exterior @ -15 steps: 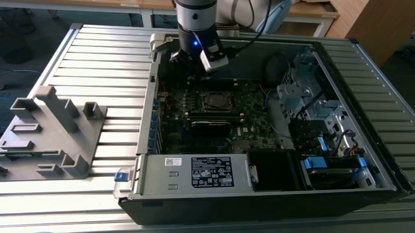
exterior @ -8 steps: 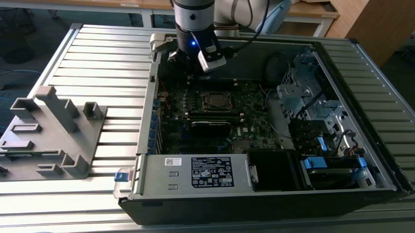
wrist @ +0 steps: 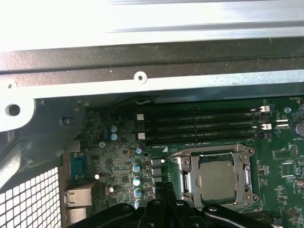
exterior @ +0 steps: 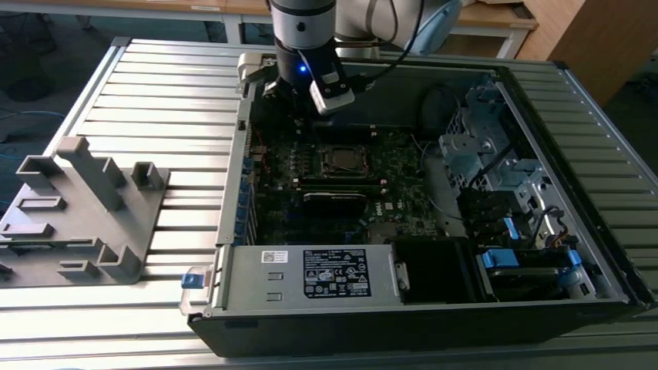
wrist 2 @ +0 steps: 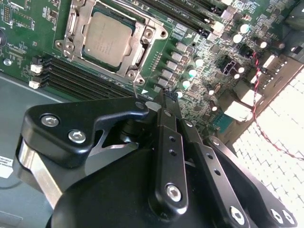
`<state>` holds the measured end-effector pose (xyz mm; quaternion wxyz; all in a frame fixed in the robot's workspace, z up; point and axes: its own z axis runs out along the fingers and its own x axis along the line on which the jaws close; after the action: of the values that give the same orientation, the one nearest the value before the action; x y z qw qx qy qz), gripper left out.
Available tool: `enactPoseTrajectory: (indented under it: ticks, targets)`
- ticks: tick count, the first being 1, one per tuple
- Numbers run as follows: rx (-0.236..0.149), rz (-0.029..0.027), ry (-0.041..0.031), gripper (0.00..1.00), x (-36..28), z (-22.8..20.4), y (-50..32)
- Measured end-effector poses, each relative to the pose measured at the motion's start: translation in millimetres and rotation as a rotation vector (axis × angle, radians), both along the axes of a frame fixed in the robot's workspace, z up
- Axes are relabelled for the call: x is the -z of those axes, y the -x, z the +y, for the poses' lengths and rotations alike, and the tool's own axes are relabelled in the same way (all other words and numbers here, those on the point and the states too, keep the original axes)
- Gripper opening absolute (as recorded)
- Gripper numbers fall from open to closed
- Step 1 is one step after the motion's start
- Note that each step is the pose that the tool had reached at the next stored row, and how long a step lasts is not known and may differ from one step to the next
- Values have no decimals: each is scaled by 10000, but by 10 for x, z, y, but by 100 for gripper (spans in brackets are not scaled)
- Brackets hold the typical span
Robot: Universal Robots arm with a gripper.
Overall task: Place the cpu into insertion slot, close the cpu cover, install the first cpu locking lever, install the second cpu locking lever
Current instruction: 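Install the first cpu locking lever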
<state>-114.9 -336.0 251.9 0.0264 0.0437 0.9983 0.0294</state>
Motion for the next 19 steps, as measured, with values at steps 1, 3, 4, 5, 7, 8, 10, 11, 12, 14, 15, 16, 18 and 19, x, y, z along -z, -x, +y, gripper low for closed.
enactPoseTrajectory:
  ticks: [1,3,4,5,7,8,10,11,12,14,15,16,18,19]
  targets:
    - [0,5,1,10,0,0,0]
    - [1,38,0,10,3,0,0]
    - [0,64,1,10,4,0,-1]
    - [0,97,1,10,5,0,-2]
    - [1,172,0,10,6,0,-5]
    - [1,196,1,10,6,0,-5]
    - [2,207,2,10,6,0,-4]
    - [1,212,2,10,6,0,-5]
    - [1,217,1,10,6,0,-5]
    - [1,221,0,10,6,0,-5]
    - [1,222,1,10,2,0,-5]
    - [1,223,1,10,-4,0,-5]
    - [1,222,1,10,-22,0,-5]
    - [1,222,0,10,-30,0,-5]
